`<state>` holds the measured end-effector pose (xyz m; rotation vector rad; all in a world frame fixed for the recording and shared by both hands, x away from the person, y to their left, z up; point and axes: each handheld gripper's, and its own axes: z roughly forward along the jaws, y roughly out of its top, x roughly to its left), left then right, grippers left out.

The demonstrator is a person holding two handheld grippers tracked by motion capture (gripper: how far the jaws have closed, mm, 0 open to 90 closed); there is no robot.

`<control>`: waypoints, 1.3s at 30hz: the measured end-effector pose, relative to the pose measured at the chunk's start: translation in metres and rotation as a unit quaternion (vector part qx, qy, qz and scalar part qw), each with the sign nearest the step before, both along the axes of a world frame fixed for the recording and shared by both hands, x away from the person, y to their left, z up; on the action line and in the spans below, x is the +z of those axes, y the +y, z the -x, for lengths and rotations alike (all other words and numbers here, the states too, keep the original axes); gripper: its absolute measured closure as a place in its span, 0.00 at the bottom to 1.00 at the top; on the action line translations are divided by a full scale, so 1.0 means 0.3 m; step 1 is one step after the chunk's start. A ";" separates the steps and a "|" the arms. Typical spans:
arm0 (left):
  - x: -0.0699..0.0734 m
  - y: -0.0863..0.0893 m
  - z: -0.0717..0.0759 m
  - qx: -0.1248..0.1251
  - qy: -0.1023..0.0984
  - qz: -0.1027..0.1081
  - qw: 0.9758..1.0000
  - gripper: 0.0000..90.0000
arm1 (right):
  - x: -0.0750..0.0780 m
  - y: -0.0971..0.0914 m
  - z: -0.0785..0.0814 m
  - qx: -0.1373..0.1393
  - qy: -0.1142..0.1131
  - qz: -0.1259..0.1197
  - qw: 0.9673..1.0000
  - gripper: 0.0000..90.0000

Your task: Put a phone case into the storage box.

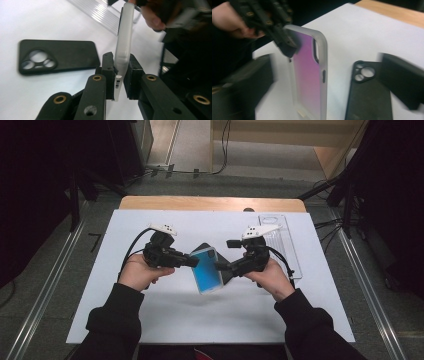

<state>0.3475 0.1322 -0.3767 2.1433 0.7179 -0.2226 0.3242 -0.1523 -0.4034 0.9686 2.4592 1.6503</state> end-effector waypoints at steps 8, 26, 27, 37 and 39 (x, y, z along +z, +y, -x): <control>0.019 0.010 -0.005 0.066 0.013 -0.018 0.998 0.89 | -0.017 0.019 0.010 -0.025 0.026 0.021 0.999 0.00; 0.034 -0.023 -0.001 0.148 0.049 -0.028 0.987 0.89 | -0.050 0.128 0.051 -0.102 -0.001 0.060 0.993 0.00; 0.034 -0.026 0.000 0.151 0.053 -0.029 0.987 0.89 | -0.051 0.131 0.052 -0.104 0.000 0.063 0.993 0.00; 0.040 -0.043 0.022 0.156 0.056 -0.027 0.986 0.89 | -0.070 0.203 0.049 -0.108 0.001 0.075 0.991 0.00; 0.040 -0.040 0.024 0.158 0.055 -0.027 0.986 0.89 | -0.072 0.218 0.051 -0.113 -0.005 0.084 0.990 0.00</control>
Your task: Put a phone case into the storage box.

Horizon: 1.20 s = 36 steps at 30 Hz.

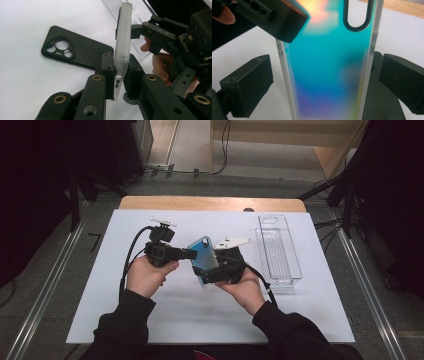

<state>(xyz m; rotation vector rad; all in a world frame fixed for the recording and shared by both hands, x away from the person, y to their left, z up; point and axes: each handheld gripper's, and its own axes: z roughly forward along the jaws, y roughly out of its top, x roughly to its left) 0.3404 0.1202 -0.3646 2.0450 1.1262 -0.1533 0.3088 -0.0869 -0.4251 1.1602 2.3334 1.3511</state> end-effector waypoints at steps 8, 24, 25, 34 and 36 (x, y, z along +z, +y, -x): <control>-0.005 -0.015 0.012 -0.002 0.001 -0.001 1.000 0.89 | -0.005 0.026 -0.006 0.000 -0.005 0.003 1.000 0.06; 0.025 -0.004 0.015 -0.005 0.005 0.011 1.000 0.56 | -0.015 -0.012 -0.036 -0.008 0.001 0.017 1.000 0.17; 0.025 -0.001 0.016 -0.009 -0.002 0.015 1.000 0.52 | -0.015 -0.021 -0.040 -0.010 0.001 0.016 1.000 0.17; -0.011 0.020 0.013 -0.044 -0.063 -0.005 0.997 0.36 | -0.002 -0.094 -0.066 -0.018 -0.001 0.015 1.000 0.17; -0.030 0.028 0.009 -0.058 -0.058 0.001 0.997 0.35 | 0.003 -0.107 -0.068 -0.017 0.000 0.012 1.000 0.17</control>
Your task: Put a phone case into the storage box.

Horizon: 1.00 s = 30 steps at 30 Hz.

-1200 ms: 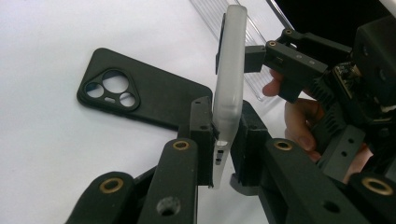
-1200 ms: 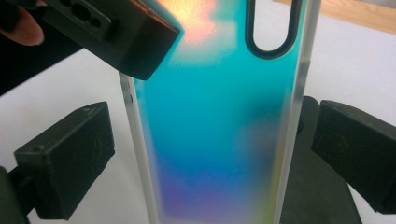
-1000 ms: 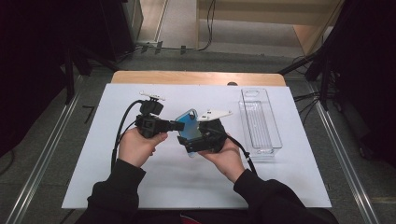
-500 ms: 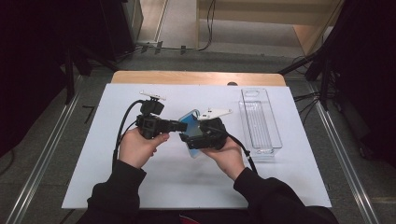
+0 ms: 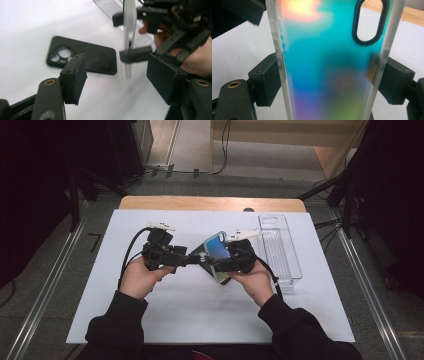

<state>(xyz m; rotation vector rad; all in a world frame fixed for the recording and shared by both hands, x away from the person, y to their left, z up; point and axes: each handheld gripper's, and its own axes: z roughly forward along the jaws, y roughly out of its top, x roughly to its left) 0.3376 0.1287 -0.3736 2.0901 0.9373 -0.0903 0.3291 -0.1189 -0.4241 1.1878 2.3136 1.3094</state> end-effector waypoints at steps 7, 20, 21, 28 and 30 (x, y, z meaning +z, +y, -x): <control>-0.073 0.011 0.011 -0.029 -0.014 -0.018 0.999 0.35 | 0.022 -0.036 -0.003 0.012 -0.008 -0.005 1.000 0.17; -0.197 0.028 0.046 -0.080 -0.009 -0.047 0.996 0.35 | 0.056 -0.093 -0.008 0.024 -0.012 -0.019 0.999 0.17; -0.202 0.032 0.048 -0.082 -0.009 -0.048 0.995 0.34 | 0.058 -0.098 -0.008 0.024 -0.010 -0.019 0.999 0.17; -0.223 0.067 0.074 -0.081 -0.011 -0.040 0.996 0.33 | 0.067 -0.127 -0.014 0.020 -0.008 -0.023 1.000 0.17; -0.228 0.077 0.085 -0.079 -0.012 -0.039 0.996 0.33 | 0.072 -0.135 -0.014 0.018 -0.009 -0.023 1.000 0.17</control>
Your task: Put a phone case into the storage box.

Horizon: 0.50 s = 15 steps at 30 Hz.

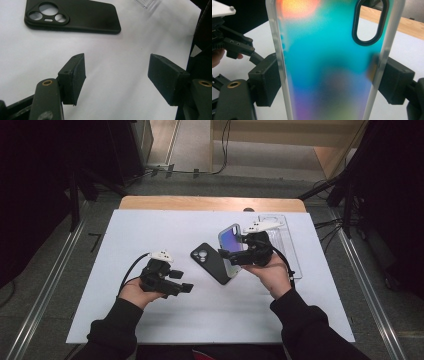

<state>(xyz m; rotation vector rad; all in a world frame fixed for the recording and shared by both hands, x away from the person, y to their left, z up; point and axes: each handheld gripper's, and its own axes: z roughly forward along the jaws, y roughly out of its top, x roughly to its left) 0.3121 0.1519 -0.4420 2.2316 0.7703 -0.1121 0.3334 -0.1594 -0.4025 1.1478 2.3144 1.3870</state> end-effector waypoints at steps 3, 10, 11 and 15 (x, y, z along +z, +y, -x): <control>-0.008 0.014 0.018 0.007 -0.008 0.001 1.000 0.33 | 0.008 -0.014 -0.001 -0.003 -0.002 0.000 1.000 0.17; -0.026 0.049 0.065 0.019 0.000 0.001 1.000 0.33 | 0.027 -0.055 -0.014 -0.014 -0.003 -0.006 1.000 0.17; -0.029 0.054 0.071 0.021 0.001 0.001 1.000 0.33 | 0.031 -0.062 -0.015 -0.016 -0.005 -0.007 1.000 0.17; -0.032 0.075 0.089 0.030 0.008 0.006 0.999 0.33 | 0.049 -0.094 -0.019 -0.028 -0.008 -0.012 1.000 0.17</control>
